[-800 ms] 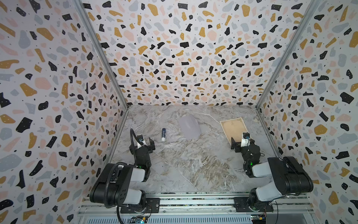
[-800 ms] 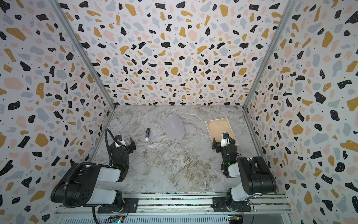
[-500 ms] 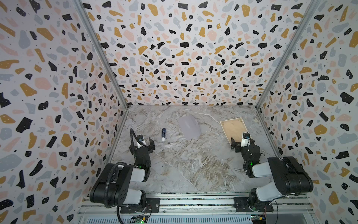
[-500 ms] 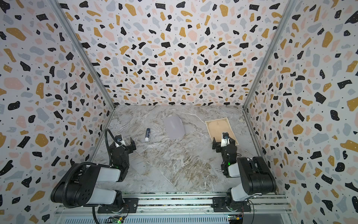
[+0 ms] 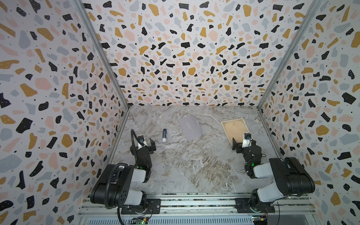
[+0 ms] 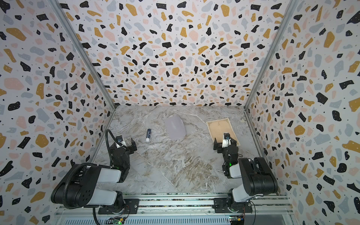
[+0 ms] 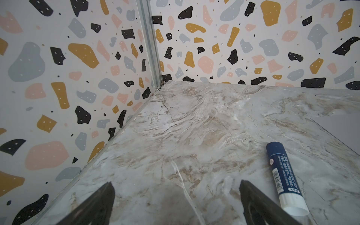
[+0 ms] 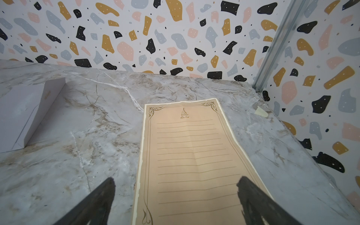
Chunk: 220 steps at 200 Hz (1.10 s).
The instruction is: Place the letter into the envelope and seal it
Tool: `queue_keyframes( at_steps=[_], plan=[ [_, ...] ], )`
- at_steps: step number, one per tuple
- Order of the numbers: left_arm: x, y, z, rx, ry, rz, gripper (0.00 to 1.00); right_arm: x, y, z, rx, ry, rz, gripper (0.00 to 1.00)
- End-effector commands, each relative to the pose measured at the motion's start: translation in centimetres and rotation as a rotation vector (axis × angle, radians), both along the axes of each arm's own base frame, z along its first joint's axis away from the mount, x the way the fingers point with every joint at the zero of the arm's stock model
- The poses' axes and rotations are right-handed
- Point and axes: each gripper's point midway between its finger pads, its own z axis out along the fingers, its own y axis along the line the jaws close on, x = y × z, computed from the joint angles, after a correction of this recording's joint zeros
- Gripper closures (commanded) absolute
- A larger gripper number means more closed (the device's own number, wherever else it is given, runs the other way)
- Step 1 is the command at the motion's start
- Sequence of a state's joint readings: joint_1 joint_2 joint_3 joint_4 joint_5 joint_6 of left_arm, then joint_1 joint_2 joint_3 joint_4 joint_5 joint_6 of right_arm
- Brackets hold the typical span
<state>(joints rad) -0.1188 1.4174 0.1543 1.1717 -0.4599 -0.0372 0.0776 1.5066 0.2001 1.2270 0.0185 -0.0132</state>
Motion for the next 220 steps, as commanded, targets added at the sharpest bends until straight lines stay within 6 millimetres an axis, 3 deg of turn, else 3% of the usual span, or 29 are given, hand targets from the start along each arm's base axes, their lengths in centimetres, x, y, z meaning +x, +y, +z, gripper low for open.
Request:
queue_keyframes(
  at_steps=[1, 54, 86, 106, 131, 158, 190, 220],
  plan=[
    [0.4, 0.0, 1.6, -0.004, -0.06, 0.0, 0.01, 0.4, -0.1, 1.3, 0.0, -0.04, -0.004, 0.01],
    [0.2, 0.4, 2.2, -0.014, -0.083, 0.024, 0.0, 0.2, -0.3, 2.0, -0.001, -0.061, -0.021, 0.01],
    [-0.5, 1.5, 5.8, -0.065, -0.083, 0.104, 0.0, 0.2, -0.4, 6.0, 0.053, -0.029, -0.049, 0.01],
    [-1.0, 1.0, 9.5, -0.147, -0.144, 0.074, 0.0, -0.7, 1.1, 9.5, 0.124, -0.072, 0.04, 0.01],
    [-1.1, -0.9, 14.0, -0.285, -0.217, -0.032, 0.0, -1.5, 3.0, 12.2, 0.209, -0.046, 0.134, 0.01],
    [-0.4, -5.2, 17.2, -0.435, -0.221, -0.271, 0.0, -2.5, 5.1, 13.6, 0.248, 0.008, 0.258, 0.01],
    [-1.0, -9.9, 17.1, -0.522, -0.147, -0.46, 0.01, -2.9, 6.3, 14.3, 0.258, 0.067, 0.322, 0.01],
    [-2.1, -12.7, 15.5, -0.554, -0.046, -0.562, 0.0, -2.1, 4.7, 13.8, 0.262, 0.124, 0.213, 0.01]
  ],
)
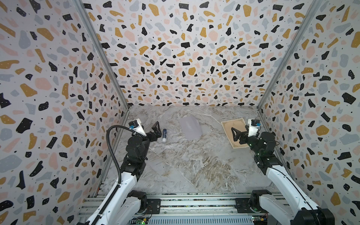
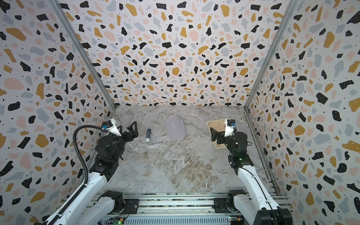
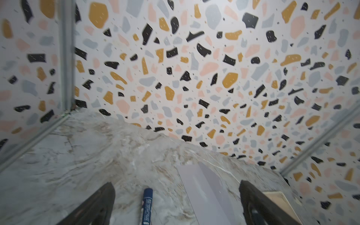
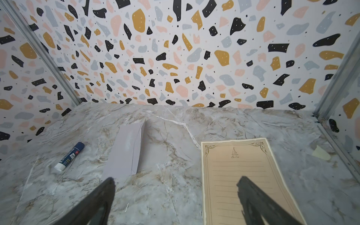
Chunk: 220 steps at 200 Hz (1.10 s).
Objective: Place the letter into the envelope and seal it
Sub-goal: 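Lower the right gripper to the tan letter's near edge and pinch it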
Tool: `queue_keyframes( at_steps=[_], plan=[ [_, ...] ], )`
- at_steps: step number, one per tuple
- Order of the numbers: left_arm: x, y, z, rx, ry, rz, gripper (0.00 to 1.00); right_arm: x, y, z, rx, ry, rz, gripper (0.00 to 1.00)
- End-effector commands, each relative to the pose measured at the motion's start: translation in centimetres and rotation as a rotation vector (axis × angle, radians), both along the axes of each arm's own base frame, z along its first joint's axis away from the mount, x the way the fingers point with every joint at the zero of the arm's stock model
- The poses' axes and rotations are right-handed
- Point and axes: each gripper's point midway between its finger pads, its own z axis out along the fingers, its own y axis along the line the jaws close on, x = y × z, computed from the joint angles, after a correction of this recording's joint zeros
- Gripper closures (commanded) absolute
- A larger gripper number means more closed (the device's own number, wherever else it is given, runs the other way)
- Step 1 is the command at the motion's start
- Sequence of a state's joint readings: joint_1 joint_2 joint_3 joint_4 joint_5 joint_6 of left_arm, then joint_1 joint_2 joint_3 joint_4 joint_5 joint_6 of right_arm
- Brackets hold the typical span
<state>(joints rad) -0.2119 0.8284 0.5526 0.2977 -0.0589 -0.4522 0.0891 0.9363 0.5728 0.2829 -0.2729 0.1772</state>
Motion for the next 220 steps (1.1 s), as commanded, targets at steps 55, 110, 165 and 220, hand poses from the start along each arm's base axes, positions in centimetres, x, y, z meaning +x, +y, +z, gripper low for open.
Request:
queue_keyframes(
  at_steps=[55, 110, 165, 220],
  plan=[
    [-3.0, -4.9, -2.2, -0.116, 0.122, -0.266, 0.0, -0.2, -3.7, -3.3, 0.221, 0.262, -0.211, 0.01],
    [-3.1, -4.1, -1.7, -0.146, 0.121, -0.217, 0.0, -2.1, -7.9, -7.6, 0.495, 0.371, -0.305, 0.01],
    [-3.3, -4.6, -1.2, -0.259, 0.072, -0.249, 0.0, -2.2, -9.6, -11.1, 0.66, 0.444, -0.295, 0.02],
    [-3.3, -5.3, -1.0, -0.248, 0.087, -0.29, 0.0, -1.4, -10.5, -14.6, 0.716, 0.508, -0.311, 0.02]
  ],
)
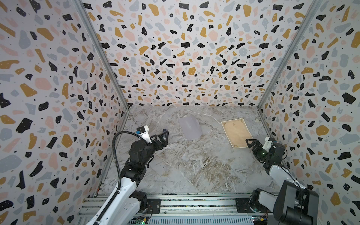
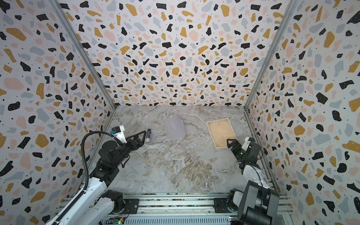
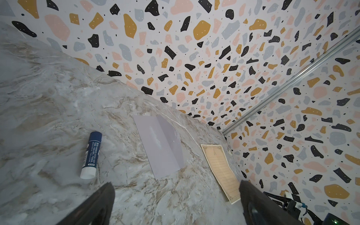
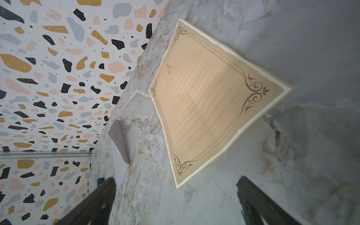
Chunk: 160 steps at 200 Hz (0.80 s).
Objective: Place the letter into the envelope and seal it
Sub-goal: 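Lower the right gripper to the tan letter's near edge and pinch it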
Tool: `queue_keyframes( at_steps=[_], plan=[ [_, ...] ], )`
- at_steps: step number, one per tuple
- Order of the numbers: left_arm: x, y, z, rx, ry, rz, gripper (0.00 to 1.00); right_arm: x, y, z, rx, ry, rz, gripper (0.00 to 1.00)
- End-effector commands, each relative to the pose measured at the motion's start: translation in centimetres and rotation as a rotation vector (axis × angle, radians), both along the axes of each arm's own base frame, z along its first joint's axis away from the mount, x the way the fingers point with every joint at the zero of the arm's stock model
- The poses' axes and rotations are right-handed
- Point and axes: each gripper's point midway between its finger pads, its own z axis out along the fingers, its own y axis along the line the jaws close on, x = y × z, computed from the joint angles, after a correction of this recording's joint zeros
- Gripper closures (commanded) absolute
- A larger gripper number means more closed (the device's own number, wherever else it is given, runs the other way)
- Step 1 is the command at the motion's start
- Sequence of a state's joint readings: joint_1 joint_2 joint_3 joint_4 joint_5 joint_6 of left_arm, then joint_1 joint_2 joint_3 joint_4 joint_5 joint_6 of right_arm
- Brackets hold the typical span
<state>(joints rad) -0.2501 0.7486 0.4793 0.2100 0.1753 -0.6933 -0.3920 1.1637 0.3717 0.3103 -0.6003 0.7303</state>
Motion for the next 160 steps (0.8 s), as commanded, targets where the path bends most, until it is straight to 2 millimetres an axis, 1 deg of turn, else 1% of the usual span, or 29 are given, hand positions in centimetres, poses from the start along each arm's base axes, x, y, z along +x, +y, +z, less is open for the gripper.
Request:
queue_keyframes(
  at_steps=[1, 50, 108, 160],
  plan=[
    [-0.2, -0.7, 2.3, -0.022, -0.069, -0.038, 0.0, 0.6, 0.0, 0.0, 0.03, -0.034, 0.016, 0.02],
    [-0.6, -1.1, 3.6, -0.009, -0.11, -0.073, 0.0, 1.6, -0.8, -2.0, 0.047, 0.001, 0.004, 0.04],
    [-0.8, -1.4, 3.9, -0.013, -0.116, -0.093, 0.0, 2.7, -1.6, -3.5, 0.055, 0.021, -0.02, 0.09],
    [-0.5, -1.7, 4.1, -0.007, -0.116, -0.103, 0.0, 3.5, -2.1, -4.8, 0.065, 0.031, -0.032, 0.14]
  ],
)
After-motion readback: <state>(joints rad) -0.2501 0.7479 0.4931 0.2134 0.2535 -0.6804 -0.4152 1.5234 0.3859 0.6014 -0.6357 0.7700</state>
